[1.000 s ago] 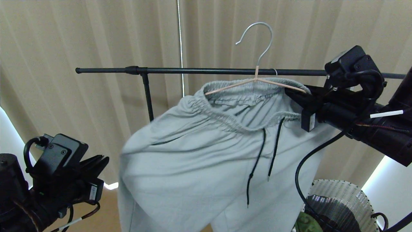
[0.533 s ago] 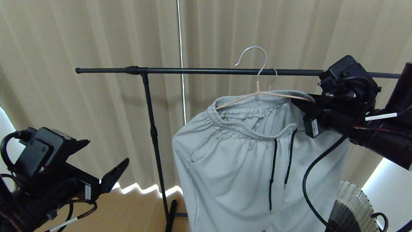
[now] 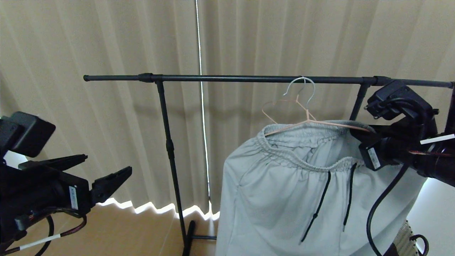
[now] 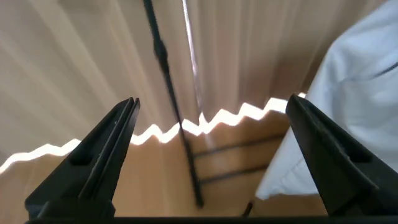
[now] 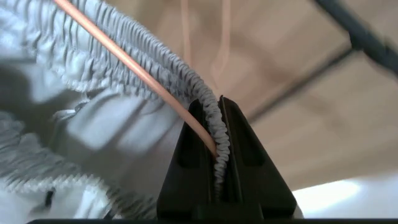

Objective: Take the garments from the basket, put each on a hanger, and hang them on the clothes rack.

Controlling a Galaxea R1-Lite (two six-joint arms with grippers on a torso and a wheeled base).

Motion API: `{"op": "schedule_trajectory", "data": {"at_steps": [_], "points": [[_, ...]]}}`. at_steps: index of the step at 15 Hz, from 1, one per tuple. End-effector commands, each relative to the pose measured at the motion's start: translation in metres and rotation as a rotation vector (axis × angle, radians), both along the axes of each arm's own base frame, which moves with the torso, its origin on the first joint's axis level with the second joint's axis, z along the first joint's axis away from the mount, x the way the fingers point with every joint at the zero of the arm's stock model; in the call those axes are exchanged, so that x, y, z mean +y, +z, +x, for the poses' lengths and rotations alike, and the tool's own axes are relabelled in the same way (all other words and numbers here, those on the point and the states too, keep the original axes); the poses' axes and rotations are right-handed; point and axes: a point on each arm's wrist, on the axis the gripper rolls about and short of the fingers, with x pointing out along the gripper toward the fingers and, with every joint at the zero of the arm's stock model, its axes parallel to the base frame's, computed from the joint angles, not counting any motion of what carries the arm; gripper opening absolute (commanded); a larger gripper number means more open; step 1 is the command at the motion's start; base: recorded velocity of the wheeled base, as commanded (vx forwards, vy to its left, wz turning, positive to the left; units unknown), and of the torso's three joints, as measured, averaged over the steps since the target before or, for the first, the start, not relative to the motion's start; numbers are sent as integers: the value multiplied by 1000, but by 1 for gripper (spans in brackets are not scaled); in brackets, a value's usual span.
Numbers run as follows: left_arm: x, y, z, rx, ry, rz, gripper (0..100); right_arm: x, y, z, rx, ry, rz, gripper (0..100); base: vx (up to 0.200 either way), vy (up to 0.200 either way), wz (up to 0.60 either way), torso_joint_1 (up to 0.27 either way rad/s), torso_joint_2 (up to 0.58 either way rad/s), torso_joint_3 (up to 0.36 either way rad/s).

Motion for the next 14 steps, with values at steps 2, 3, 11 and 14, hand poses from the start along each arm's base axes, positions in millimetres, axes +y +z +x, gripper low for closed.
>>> {"op": "schedule_trajectory", "data": {"at_steps": [2,3,11,14], "points": [[3,-14,-14,-74,-67,-57,100,-20,4,-8,26,-82,36,0,0,0,0,0,0,0],[4,-17,-15,-127,-105,-37,100,-23,4,-9,25,-96,41,0,0,0,0,0,0,0],[11,-27,-18,-156,-82,61,100,-34,4,-9,22,-147,45,0,0,0,0,0,0,0],[12,-26,-17,-161,-71,60,100,-34,4,-9,23,-149,46,0,0,200,0,-1,-1,4]]}}
